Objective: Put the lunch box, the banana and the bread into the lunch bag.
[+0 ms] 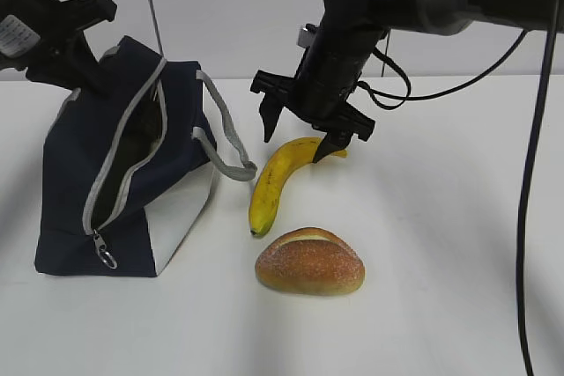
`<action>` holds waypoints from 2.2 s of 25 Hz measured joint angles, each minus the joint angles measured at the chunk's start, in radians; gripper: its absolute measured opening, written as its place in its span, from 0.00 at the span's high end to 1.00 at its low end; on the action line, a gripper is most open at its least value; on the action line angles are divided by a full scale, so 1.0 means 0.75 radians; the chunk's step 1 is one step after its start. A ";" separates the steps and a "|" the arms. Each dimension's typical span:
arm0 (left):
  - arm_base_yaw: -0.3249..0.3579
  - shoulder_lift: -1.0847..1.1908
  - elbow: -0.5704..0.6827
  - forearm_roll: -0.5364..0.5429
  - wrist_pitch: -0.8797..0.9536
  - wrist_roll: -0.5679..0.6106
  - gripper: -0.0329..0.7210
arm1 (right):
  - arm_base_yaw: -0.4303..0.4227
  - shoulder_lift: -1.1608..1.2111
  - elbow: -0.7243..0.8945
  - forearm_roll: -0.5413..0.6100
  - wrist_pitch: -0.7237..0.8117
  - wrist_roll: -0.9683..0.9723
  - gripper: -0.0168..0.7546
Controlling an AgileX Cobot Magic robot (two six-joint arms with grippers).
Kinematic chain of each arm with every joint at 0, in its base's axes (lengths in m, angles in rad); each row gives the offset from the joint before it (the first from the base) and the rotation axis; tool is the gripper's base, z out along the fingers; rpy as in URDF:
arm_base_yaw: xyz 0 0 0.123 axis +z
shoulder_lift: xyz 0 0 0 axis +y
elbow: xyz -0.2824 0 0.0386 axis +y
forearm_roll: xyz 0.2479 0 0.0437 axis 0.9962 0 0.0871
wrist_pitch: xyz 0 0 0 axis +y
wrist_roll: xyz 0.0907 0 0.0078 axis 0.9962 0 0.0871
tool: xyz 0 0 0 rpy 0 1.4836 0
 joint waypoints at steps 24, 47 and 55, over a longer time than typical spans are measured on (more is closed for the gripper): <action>0.000 0.000 0.000 0.033 0.000 0.003 0.96 | 0.030 0.208 -0.028 0.078 -0.183 -0.002 0.61; 0.000 0.000 0.000 0.005 0.000 0.003 0.96 | 0.030 0.129 -0.841 0.189 0.358 -0.700 0.62; 0.000 0.000 0.000 -0.009 0.000 0.003 0.96 | 0.051 0.118 -0.841 0.445 0.364 -0.760 0.62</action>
